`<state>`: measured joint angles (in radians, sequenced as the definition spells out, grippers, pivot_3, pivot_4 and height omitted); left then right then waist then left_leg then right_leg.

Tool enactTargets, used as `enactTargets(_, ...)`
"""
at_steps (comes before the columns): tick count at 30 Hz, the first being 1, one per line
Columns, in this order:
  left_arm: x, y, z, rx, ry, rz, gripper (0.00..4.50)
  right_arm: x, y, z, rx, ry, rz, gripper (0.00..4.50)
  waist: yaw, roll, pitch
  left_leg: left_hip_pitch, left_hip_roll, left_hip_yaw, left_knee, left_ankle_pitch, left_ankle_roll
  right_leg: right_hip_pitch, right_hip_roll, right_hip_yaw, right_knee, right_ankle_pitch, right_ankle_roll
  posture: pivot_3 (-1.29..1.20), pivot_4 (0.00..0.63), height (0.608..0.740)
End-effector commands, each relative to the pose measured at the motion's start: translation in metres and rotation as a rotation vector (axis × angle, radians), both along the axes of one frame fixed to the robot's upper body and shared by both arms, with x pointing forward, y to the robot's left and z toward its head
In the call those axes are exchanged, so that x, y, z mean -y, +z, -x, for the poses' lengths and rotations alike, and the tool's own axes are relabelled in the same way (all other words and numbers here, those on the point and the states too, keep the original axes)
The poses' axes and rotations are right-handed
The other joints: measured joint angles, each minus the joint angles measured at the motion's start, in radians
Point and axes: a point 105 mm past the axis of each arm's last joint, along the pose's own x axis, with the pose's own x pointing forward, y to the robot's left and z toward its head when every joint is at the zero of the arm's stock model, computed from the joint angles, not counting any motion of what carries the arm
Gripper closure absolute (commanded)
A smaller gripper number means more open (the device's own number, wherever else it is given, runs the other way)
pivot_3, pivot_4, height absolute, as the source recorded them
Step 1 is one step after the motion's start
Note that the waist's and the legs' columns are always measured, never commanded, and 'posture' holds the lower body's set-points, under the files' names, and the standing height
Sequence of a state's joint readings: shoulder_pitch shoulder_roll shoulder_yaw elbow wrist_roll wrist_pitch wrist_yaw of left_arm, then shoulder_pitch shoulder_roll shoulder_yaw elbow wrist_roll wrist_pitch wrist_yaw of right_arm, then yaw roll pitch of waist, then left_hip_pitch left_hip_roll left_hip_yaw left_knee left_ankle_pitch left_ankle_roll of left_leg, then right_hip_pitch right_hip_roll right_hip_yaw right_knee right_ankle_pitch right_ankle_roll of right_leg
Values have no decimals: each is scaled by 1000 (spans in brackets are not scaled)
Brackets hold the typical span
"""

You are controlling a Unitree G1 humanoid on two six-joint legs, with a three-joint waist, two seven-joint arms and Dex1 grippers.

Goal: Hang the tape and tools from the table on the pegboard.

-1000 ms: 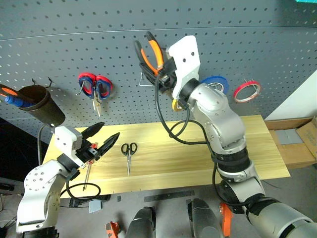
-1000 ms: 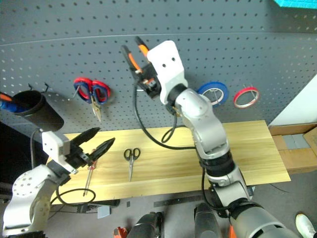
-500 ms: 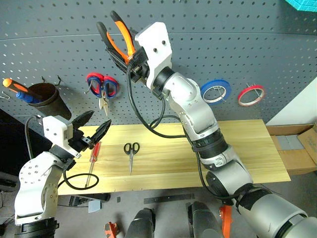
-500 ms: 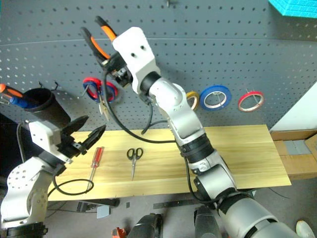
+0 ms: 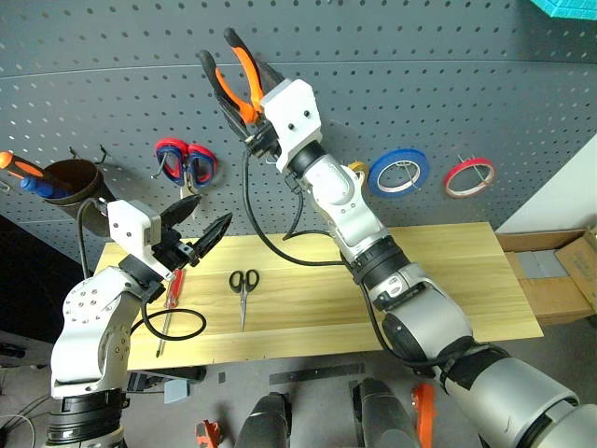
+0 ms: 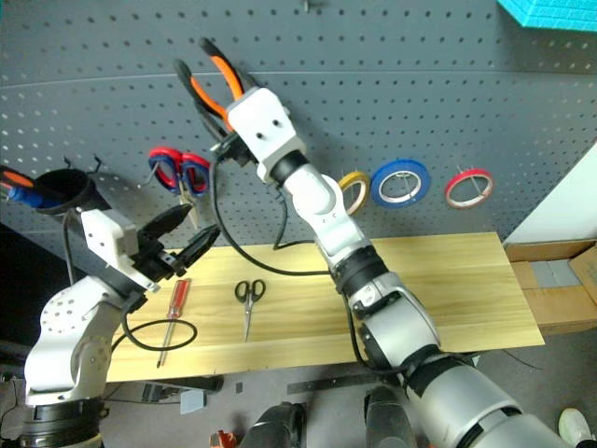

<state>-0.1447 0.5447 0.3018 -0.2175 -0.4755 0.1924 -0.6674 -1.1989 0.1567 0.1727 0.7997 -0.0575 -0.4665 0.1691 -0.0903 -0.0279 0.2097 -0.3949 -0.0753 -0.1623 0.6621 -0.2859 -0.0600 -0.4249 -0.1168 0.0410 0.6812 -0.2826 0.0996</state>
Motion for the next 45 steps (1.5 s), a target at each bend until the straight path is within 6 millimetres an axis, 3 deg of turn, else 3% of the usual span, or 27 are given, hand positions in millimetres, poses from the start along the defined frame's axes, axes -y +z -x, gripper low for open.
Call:
enactTargets(1, 2, 14, 1, 52, -11, 13, 1184, -8, 22, 11, 66, 34, -62, 1683, 2, 0, 0, 0, 0, 0, 0, 0, 0, 0, 0, 0, 0, 0, 0, 70, 163, 740)
enactTargets(7, 5, 16, -1, 64, -14, 17, 1184, -12, 7, 2, 36, 14, -25, 1683, 4, 0, 0, 0, 0, 0, 0, 1, -1, 0, 1, 0, 0, 0, -1, 93, 160, 740)
enactTargets(12, 8, 17, -2, 74, -18, 18, 1184, -4, -12, -11, 15, -41, 28, 1683, 4, 0, 0, 0, 0, 0, 0, 1, -1, 0, 1, 0, 0, 0, -1, 100, 161, 740)
enactTargets(25, 10, 16, -8, 74, -31, 22, 1184, 10, -37, -24, -67, -99, 22, 1683, 4, 0, 0, 0, 0, 0, 0, 1, -2, 0, 1, 0, 1, 1, -1, 79, 165, 740)
enactTargets(28, 10, 15, -9, 69, -31, 22, 1184, 15, -38, -27, -75, -126, 9, 648, 3, 0, 0, 0, 0, 0, 0, 1, -2, 0, 1, 0, 1, 1, -1, 73, 169, 740)
enactTargets(30, 11, 14, -9, 63, -36, 21, 1184, 18, -37, -29, -67, -152, 8, 27, 4, 0, 0, 1, 0, 0, 0, 1, -2, 0, 1, 0, 1, 1, -1, 69, 172, 740)
enactTargets(36, 12, 11, -11, 54, -40, 21, 1184, 32, -23, -25, 1, -186, -34, 27, 7, 0, 0, 1, 1, -1, 1, 3, -5, 1, 4, 0, 2, 3, -2, 53, 175, 740)
enactTargets(41, 11, 10, -13, 48, -30, 30, 1184, 57, 3, 1, 102, -176, -123, 27, 7, 0, 0, 1, 2, -1, 1, 3, -5, 1, 4, 0, 1, 4, -3, 44, 177, 740)
enactTargets(45, 11, 0, -12, 6, -11, 31, 1184, 83, 23, 36, 140, -111, -178, 27, 6, 0, 0, 0, 2, -2, 0, 3, -5, 0, 4, 1, 0, 4, -3, 32, 183, 740)
